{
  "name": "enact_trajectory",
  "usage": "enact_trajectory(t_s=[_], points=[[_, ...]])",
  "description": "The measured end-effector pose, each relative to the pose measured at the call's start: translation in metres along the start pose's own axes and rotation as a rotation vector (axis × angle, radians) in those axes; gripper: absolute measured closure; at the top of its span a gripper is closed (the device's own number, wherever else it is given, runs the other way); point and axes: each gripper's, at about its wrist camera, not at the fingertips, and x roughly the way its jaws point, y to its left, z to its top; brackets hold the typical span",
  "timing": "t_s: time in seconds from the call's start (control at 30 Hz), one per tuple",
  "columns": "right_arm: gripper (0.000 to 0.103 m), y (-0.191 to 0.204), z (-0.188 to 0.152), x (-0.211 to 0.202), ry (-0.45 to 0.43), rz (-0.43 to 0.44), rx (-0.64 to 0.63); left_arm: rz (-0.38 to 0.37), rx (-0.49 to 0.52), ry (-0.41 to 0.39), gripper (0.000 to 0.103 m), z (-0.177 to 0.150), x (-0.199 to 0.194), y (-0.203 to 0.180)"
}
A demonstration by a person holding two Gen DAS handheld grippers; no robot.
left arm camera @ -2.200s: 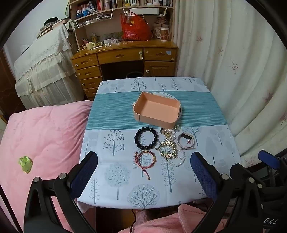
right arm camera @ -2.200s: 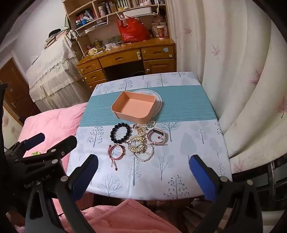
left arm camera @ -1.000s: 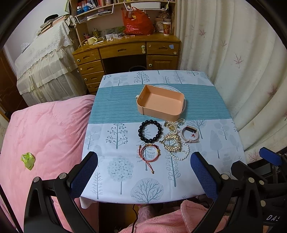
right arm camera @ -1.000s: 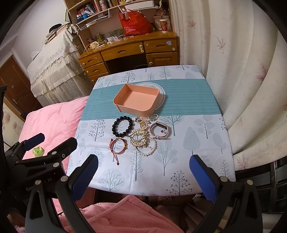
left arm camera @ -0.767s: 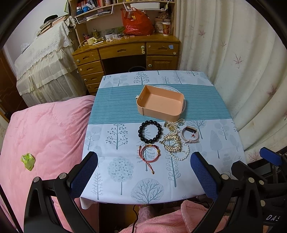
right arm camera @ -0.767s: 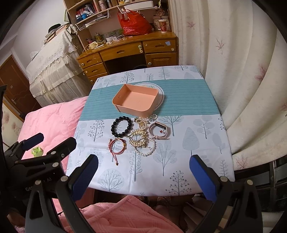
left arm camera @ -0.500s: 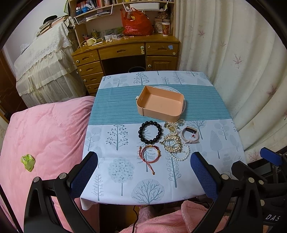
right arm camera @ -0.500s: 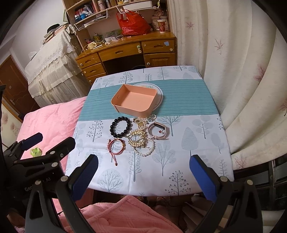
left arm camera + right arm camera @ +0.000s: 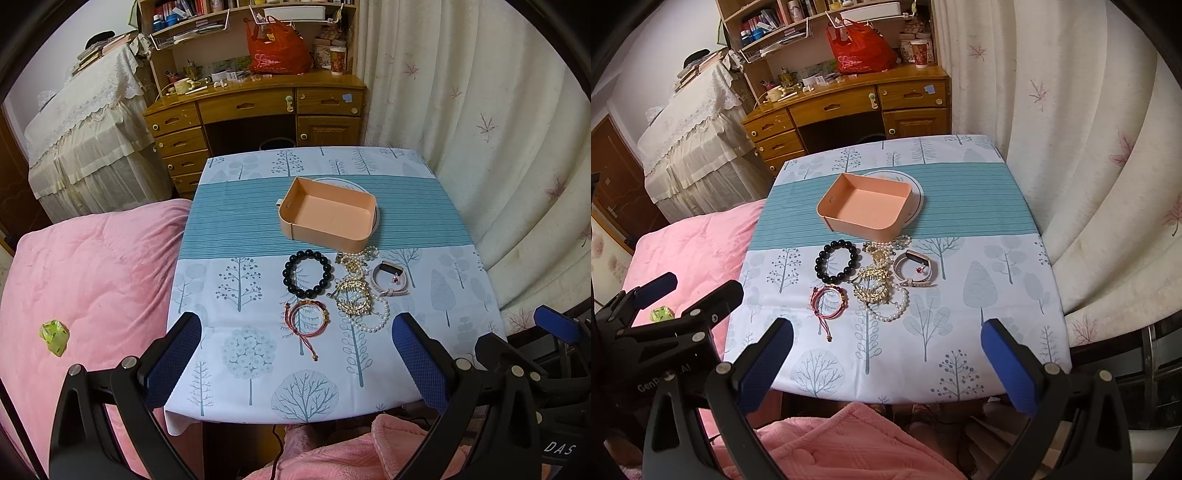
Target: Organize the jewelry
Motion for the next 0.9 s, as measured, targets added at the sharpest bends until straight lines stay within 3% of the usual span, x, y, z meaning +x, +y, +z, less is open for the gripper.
enact_trajectory(t_s=[0.57, 0.73, 0.9], points=[[0.001, 0.018, -0.014, -0.004, -0.048, -0.003, -0.038, -0.073, -0.022, 0.042, 0.001, -0.016, 0.008, 0.022], [0.001, 0.028, -0.019, 0.006, -0.063, -0.01, -0.056, -0.123, 0.004, 0.151, 0.001, -0.027, 0.036, 0.035], [0.001, 0.048, -0.031, 0.042, -0.079, -0.089, -0.18, -0.124, 0.035, 0.276, 0.001, -0.04, 0.086, 0.048]])
